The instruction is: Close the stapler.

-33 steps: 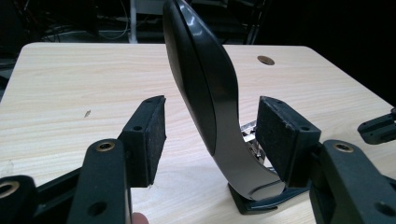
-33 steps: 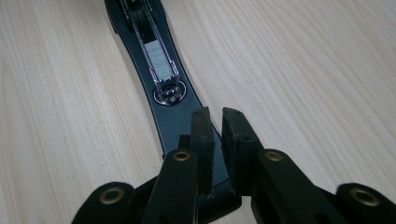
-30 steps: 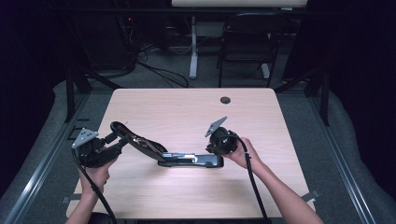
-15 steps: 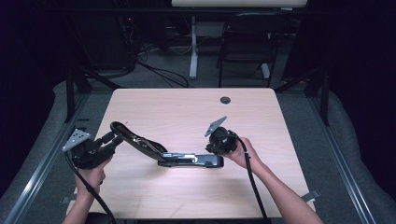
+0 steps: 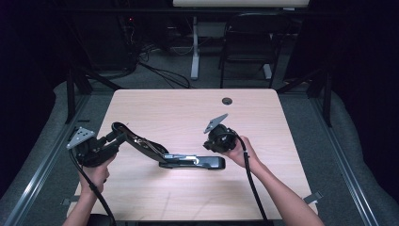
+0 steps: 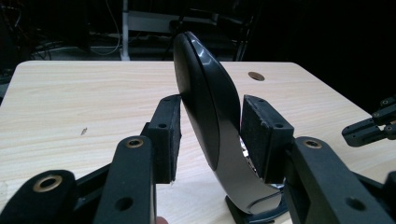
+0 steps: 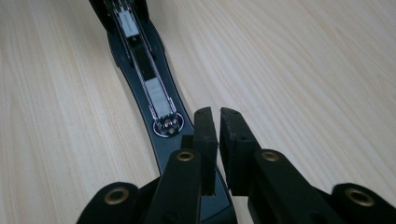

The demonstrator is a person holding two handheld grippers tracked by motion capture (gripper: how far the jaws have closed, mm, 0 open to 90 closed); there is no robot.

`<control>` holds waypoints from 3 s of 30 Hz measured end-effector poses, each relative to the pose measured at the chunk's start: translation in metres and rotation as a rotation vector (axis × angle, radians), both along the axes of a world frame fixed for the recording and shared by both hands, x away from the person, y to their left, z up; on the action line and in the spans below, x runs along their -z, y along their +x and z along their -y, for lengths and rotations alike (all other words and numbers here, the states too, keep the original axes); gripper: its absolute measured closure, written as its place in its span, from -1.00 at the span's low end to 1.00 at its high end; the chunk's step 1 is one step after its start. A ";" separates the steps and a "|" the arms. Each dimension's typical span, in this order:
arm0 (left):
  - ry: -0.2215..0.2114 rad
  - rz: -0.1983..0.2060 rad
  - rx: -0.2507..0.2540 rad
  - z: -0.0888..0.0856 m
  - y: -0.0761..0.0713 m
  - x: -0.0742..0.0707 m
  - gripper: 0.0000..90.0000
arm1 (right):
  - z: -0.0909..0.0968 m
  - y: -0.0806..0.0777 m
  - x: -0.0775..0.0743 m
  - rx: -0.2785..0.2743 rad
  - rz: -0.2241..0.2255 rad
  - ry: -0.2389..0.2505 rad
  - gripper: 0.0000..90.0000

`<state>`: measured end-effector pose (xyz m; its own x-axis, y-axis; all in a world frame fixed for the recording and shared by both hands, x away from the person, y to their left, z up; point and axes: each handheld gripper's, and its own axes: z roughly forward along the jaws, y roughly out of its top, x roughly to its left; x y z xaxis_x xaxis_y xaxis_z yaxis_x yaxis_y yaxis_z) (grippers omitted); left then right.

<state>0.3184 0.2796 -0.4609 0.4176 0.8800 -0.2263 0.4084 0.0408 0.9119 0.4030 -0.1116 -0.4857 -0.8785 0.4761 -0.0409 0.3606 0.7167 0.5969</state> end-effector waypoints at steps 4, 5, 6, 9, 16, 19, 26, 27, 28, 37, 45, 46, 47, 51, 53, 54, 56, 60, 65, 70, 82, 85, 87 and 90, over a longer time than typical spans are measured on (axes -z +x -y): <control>0.002 -0.004 -0.006 0.005 0.000 -0.003 0.32 | -0.004 0.000 -0.002 0.001 0.008 0.012 0.91; 0.005 0.000 -0.012 0.007 0.001 -0.004 0.32 | -0.004 0.001 -0.003 -0.005 0.008 0.007 0.91; 0.008 0.003 -0.011 0.009 0.001 -0.005 0.33 | -0.004 0.001 -0.004 -0.005 0.007 0.005 0.91; 0.023 0.011 -0.015 0.017 0.000 -0.010 0.35 | -0.004 0.001 -0.006 -0.002 0.013 0.013 0.91; 0.035 0.025 0.003 0.033 -0.001 -0.017 0.38 | -0.006 0.002 -0.017 0.001 0.029 0.045 0.91; 0.052 0.041 0.008 0.041 -0.001 -0.019 0.39 | -0.008 0.002 -0.022 -0.005 0.032 0.060 0.91; 0.077 0.049 0.010 0.051 0.000 -0.022 0.40 | -0.015 0.001 -0.029 -0.021 0.031 0.088 1.00; 0.082 0.046 0.012 0.052 0.000 -0.023 0.40 | -0.017 0.000 -0.029 -0.019 0.033 0.098 1.00; 0.081 0.050 0.013 0.052 0.000 -0.023 0.40 | -0.018 0.000 -0.030 -0.027 0.034 0.087 1.00; 0.093 0.060 0.023 0.059 -0.001 -0.024 0.40 | -0.032 0.002 -0.040 -0.058 0.036 0.136 1.00; 0.101 0.071 0.021 0.065 -0.002 -0.025 0.40 | -0.047 0.000 -0.050 -0.082 0.044 0.154 1.00; 0.105 0.068 0.023 0.066 -0.002 -0.025 0.40 | -0.048 0.001 -0.050 -0.088 0.045 0.157 1.00; 0.105 0.073 0.026 0.067 -0.002 -0.025 0.40 | -0.049 0.000 -0.050 -0.087 0.048 0.166 1.00; 0.112 0.077 0.026 0.070 -0.002 -0.025 0.40 | -0.053 0.000 -0.053 -0.095 0.047 0.170 1.00; 0.115 0.079 0.031 0.072 -0.002 -0.026 0.40 | -0.054 0.000 -0.055 -0.098 0.049 0.169 1.00; 0.116 0.082 0.033 0.074 -0.002 -0.026 0.39 | -0.055 0.001 -0.055 -0.102 0.047 0.169 1.00; 0.118 0.085 0.040 0.076 -0.002 -0.026 0.39 | -0.056 0.000 -0.056 -0.099 0.047 0.179 1.00; 0.126 0.087 0.047 0.079 -0.003 -0.027 0.39 | -0.058 0.001 -0.060 -0.108 0.051 0.187 1.00; 0.132 0.091 0.060 0.081 -0.003 -0.027 0.38 | -0.059 0.000 -0.063 -0.113 0.049 0.200 1.00; 0.142 0.098 0.078 0.086 -0.003 -0.027 0.37 | -0.057 0.002 -0.068 -0.112 0.052 0.219 1.00; 0.170 0.082 0.120 0.098 -0.001 -0.016 0.35 | -0.064 -0.002 -0.079 -0.128 0.075 0.242 1.00; 0.187 0.066 0.137 0.103 -0.001 -0.012 0.35 | -0.064 -0.002 -0.082 -0.129 0.080 0.251 1.00; 0.193 0.070 0.139 0.105 -0.001 -0.010 0.35 | -0.063 -0.003 -0.084 -0.127 0.082 0.264 1.00; 0.189 0.076 0.134 0.107 -0.002 -0.008 0.35 | -0.062 -0.003 -0.087 -0.130 0.091 0.279 1.00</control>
<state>0.3168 0.1724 -0.4526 0.5430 0.8393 -0.0263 0.3290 -0.1837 0.9263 0.3998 -0.0491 -0.3987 -0.9312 0.3644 -0.0060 0.2129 0.5573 0.8026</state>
